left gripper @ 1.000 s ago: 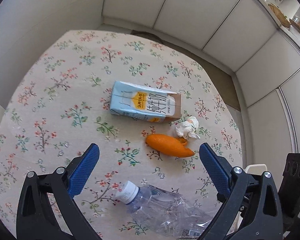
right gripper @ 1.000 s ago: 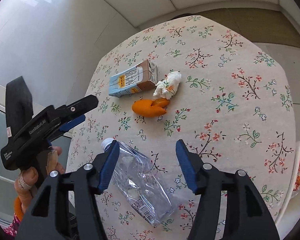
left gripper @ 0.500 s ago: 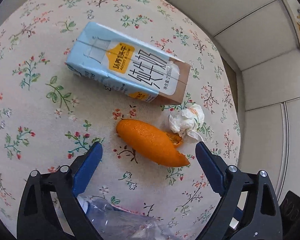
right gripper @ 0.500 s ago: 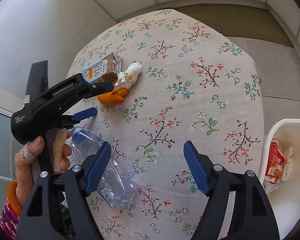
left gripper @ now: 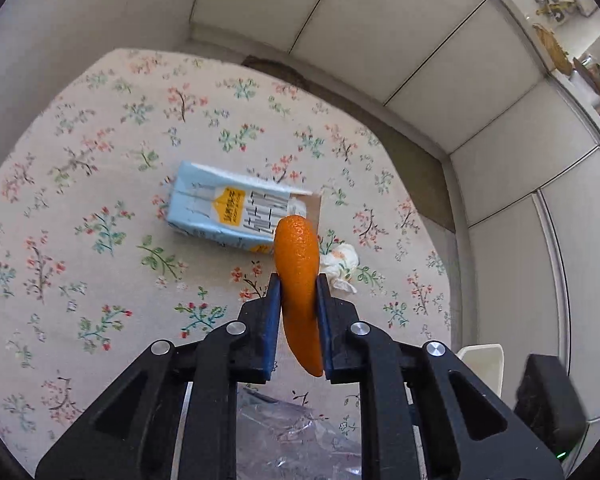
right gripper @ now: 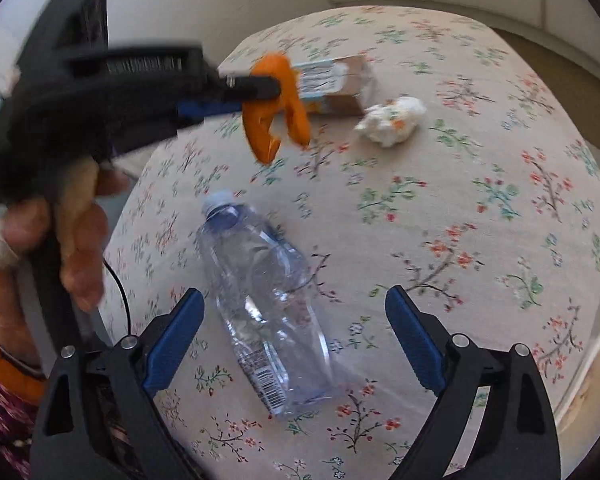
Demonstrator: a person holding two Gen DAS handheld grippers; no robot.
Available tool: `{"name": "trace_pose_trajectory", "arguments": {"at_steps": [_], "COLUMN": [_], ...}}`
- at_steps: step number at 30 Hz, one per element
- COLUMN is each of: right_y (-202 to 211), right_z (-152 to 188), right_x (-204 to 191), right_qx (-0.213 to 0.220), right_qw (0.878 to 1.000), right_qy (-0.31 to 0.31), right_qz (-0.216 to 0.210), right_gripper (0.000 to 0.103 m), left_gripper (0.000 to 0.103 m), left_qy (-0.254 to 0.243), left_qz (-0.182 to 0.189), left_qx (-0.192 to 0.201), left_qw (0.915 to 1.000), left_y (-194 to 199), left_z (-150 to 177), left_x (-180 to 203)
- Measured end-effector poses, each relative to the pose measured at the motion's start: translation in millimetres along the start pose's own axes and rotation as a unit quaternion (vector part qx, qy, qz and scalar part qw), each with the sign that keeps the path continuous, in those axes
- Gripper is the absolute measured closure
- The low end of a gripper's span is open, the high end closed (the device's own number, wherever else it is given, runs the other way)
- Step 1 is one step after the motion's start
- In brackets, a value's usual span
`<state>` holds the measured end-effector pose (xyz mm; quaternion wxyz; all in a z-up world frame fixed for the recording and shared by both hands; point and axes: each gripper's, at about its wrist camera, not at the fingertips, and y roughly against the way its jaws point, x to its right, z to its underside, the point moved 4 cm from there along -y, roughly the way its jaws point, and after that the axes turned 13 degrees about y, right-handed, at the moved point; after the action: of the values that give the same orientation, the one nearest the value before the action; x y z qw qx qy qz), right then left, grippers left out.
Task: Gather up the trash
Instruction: 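Grasp the orange peel with the left gripper while the right gripper holds the bottle, then lift the bottle with the right gripper while the left gripper lifts the orange peel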
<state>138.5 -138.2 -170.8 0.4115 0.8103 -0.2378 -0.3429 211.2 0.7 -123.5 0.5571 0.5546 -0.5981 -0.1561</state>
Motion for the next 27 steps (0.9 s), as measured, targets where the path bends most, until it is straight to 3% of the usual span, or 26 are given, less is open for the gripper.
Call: {"name": "trace_pose_trajectory", "arguments": {"at_steps": [3,6,9,14,16,20,27], "right_y": [-22,-39,-51,-71,-72,-66,-51], "right_z": [-2,-3,-5,-8,-9,-16,-18], "right_x": [-30,-43,-41,-35,-35,-25,-19], "right_qx": [-0.050,-0.084,-0.104,-0.124,-0.117,-0.092,-0.056], "right_qw": [0.995,0.988,0.985,0.986,0.987,0.993,0.997], "right_qy": [0.084,0.122,0.123,0.091,0.085,0.027,-0.012], "right_qz": [0.021,0.042,0.068,0.065,0.072,0.064,0.044], "right_gripper": [0.007,0.007,0.007,0.006,0.006,0.021,0.022], "left_gripper": [0.086,0.086,0.086,0.086,0.086,0.086,0.086], "left_qy": [-0.013,-0.028,-0.040,-0.051,-0.044,-0.036,-0.034], "left_qz": [0.015,0.018,0.010,-0.008,-0.013,-0.019,-0.016], "left_qx": [0.036,0.065,0.082,0.091,0.090,0.087,0.085], "left_qw": [0.9991,0.9974,0.9958,0.9945,0.9949,0.9954,0.9957], "left_y": [43,78,97,112,115,119,121], "left_z": [-5,-7,-3,-2,-4,-7,-7], "left_x": [2,-1,-8,-26,-37,-50,-51]}}
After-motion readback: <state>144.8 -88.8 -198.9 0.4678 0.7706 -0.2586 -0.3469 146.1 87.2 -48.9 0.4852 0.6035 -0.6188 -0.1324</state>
